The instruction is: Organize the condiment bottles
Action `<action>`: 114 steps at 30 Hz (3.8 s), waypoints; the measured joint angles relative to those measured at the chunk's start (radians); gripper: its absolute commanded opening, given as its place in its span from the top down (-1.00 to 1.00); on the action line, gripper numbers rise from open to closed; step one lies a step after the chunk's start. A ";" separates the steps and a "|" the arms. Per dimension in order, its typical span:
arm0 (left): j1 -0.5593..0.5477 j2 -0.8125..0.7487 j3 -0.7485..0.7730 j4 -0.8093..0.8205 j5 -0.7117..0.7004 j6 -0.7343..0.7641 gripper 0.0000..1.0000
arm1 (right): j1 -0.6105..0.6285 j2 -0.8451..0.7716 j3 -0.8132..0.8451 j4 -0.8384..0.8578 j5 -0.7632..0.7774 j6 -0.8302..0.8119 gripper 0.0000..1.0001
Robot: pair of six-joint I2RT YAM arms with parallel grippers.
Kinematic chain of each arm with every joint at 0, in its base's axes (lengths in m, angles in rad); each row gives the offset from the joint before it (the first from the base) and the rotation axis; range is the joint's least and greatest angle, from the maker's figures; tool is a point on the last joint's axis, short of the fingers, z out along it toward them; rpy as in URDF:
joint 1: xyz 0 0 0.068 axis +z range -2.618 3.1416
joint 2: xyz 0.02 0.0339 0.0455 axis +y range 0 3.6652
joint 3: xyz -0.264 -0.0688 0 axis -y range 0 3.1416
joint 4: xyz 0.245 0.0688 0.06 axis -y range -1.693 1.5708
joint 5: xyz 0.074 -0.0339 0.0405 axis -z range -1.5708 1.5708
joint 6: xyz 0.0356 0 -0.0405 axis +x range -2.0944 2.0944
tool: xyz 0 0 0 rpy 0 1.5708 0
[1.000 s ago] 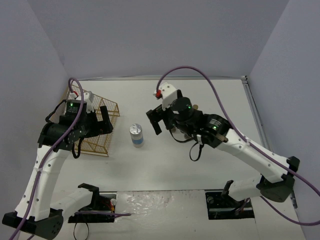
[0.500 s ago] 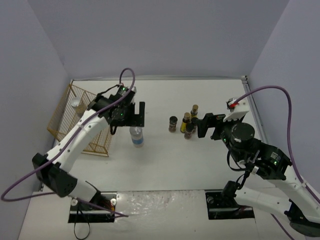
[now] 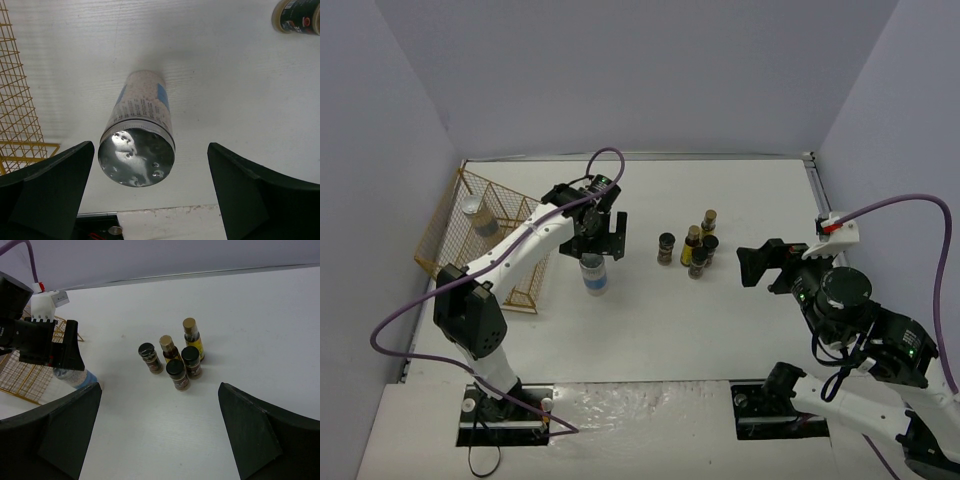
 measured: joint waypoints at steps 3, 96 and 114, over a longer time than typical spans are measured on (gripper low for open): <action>0.000 0.002 -0.010 -0.004 -0.007 -0.006 -0.79 | 0.000 -0.001 0.000 -0.009 0.000 -0.007 -1.00; 0.812 -0.196 0.228 -0.353 -0.336 -0.328 1.00 | 0.000 -0.080 -0.075 -0.020 -0.275 -0.279 -1.00; 0.823 -0.166 0.101 -0.306 -0.259 -0.349 1.00 | 0.000 -0.080 -0.076 -0.020 -0.275 -0.279 -1.00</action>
